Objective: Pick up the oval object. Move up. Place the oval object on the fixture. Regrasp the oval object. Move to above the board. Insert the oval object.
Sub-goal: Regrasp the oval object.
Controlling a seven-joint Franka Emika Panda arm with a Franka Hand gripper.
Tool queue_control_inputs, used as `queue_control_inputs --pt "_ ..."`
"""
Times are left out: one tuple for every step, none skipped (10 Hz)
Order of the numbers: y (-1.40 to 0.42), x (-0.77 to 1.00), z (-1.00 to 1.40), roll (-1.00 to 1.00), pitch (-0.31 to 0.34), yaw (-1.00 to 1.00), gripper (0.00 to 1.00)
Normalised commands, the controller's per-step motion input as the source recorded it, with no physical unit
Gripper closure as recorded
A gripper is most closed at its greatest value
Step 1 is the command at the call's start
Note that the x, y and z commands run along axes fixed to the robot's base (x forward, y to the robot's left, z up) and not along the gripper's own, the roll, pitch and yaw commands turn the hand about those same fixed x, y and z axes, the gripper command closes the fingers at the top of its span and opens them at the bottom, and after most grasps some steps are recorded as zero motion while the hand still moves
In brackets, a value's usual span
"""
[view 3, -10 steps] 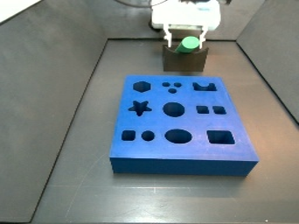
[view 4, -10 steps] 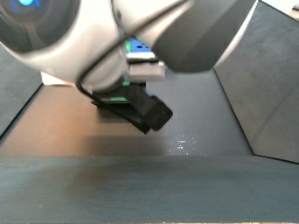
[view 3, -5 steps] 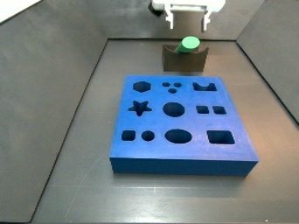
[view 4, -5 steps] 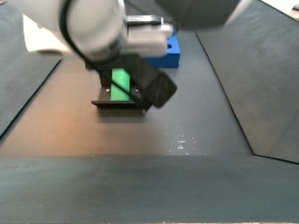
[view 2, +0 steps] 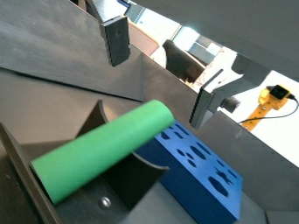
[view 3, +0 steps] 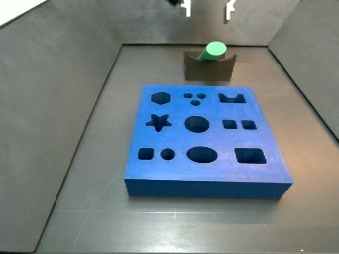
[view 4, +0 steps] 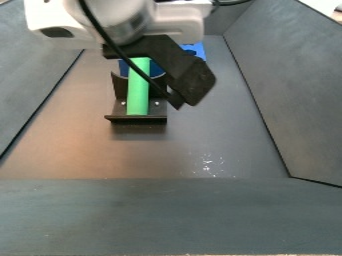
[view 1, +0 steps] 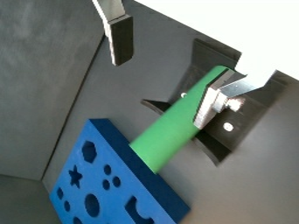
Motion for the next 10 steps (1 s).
queue_control_inputs --pt "-0.01 -1.0 0.0 0.07 -0.136 0.0 0.0" --pt "-0.01 -1.0 0.0 0.09 -0.14 0.02 0.0" --pt "-0.01 -1.0 0.0 0.1 -0.14 0.04 0.0" --pt "-0.01 -1.0 0.01 0.11 -0.132 0.06 0.0" --pt "-0.01 -1.0 0.01 0.11 -0.126 0.07 0.0" --pt "-0.02 -1.0 0.02 0.11 -0.108 0.07 0.0" --pt "-0.02 -0.95 0.02 0.11 -0.098 0.07 0.0" --pt "-1.0 -0.54 -0.4 1.0 -0.017 -0.95 0.0" --pt "-1.0 -0.46 -0.39 1.0 -0.021 -0.94 0.0" --pt "-1.0 -0.34 -0.28 1.0 -0.058 -0.94 0.0"
